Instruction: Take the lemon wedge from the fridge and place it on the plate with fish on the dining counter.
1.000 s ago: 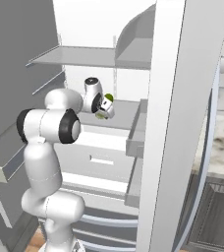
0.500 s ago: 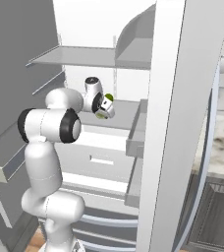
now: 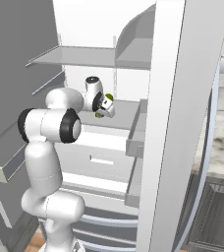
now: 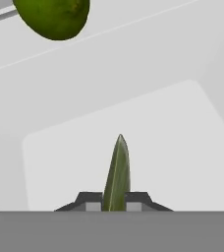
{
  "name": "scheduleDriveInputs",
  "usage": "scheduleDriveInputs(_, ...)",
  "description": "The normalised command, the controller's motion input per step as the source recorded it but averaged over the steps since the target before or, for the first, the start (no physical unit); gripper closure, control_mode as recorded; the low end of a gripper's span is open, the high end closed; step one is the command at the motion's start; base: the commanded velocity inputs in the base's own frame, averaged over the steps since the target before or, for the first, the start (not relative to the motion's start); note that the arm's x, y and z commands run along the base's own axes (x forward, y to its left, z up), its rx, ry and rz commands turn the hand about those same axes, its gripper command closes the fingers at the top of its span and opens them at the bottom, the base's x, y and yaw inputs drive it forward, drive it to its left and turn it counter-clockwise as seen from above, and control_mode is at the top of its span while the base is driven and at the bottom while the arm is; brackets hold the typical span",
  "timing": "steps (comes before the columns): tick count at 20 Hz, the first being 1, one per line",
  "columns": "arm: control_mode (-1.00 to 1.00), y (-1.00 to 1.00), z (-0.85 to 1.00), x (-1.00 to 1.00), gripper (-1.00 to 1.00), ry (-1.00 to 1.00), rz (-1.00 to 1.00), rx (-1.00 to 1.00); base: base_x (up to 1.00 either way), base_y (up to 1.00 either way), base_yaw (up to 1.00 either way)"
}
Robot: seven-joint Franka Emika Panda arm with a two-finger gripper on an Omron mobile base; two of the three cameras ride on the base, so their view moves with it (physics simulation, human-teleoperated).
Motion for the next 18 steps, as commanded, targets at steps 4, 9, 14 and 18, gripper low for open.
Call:
scheduleDriveInputs(4,-1.00,0.00,0.28,-0.45,1.00,-0.08,0.00,0.00,0.00,0.00,0.00)
scheduleDriveInputs(9,-1.00,0.00,0.99,-1.00,1.00,-0.16,-0.03,0.02,0.00,0.00,0.00)
scheduleDriveInputs(14,-1.00,0.11,0.71,-1.00,1.00,0.01,-0.08,0.10,0.00,0.00,0.00)
scheduleDriveInputs(18,-1.00,0.24,0.16,-1.00,1.00,0.19,-0.09,0.09,0.00,0.00,0.00)
